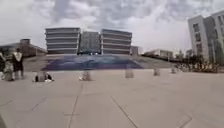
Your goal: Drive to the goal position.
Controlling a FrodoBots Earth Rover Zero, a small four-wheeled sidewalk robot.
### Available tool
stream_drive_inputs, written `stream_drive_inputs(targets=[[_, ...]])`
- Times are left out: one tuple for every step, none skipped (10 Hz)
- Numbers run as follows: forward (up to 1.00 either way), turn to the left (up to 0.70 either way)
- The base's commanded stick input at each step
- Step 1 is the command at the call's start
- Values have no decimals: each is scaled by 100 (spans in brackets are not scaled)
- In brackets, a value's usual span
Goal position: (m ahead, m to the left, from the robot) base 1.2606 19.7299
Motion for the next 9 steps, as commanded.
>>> stream_drive_inputs(targets=[[70, 0], [70, 0], [70, 0], [70, 0], [70, 0], [70, 0], [70, 0], [70, 0], [70, 0]])
